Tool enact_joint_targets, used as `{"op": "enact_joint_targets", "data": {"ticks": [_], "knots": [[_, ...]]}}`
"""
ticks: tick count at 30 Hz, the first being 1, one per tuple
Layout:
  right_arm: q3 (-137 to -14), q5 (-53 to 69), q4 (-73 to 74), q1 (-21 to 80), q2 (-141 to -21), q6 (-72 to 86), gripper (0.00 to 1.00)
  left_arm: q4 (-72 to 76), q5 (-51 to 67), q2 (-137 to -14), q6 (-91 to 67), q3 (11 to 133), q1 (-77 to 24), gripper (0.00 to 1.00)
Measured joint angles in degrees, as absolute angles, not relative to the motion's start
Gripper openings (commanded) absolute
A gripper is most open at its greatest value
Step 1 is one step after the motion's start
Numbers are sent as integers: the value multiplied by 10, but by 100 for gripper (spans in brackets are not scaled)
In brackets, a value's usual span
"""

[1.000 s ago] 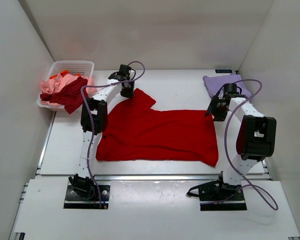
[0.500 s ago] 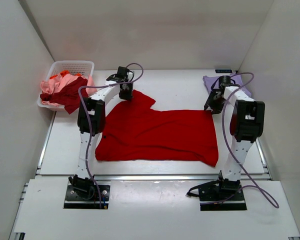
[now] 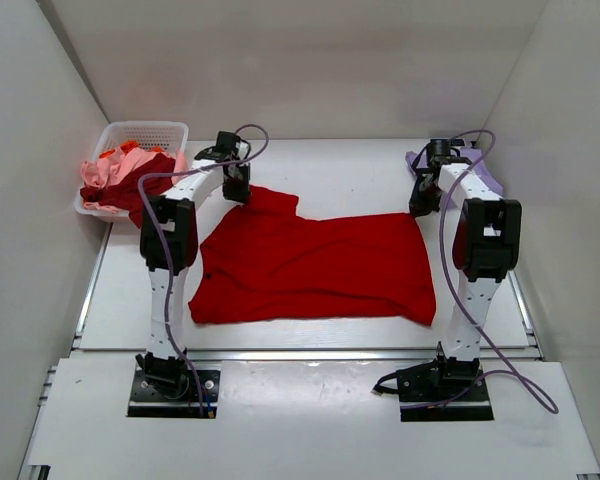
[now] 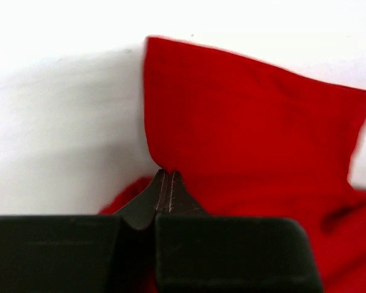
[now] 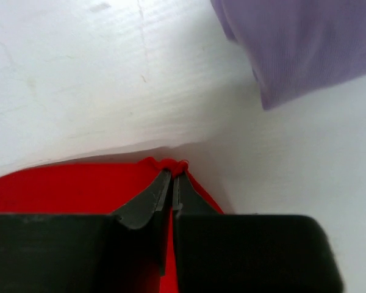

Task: Fold and stack the t-shirts
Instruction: Grap the side of the flattened tshirt furthest away from the robot with both arms, then fold the other side of the tshirt into a rectangle

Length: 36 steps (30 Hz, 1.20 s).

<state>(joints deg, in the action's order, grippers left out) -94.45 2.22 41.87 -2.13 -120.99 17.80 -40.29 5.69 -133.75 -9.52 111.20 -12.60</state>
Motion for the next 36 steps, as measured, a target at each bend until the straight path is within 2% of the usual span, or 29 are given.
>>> {"op": "enact_joint_targets", "data": {"ticks": [7, 14, 23, 36], "knots": [[-940, 5, 407, -14, -1191, 137, 0, -390, 76, -1193, -95, 1005, -112, 0], [-826, -1, 389, -8, -1088, 119, 0, -362, 97, -1030, -95, 834, -110, 0], [-688, 12, 362, -9, -952, 118, 0, -352, 68, -847, -95, 611, -123, 0], [-576, 29, 353, -32, -892, 121, 0, -358, 68, -737, -106, 533, -130, 0]]}}
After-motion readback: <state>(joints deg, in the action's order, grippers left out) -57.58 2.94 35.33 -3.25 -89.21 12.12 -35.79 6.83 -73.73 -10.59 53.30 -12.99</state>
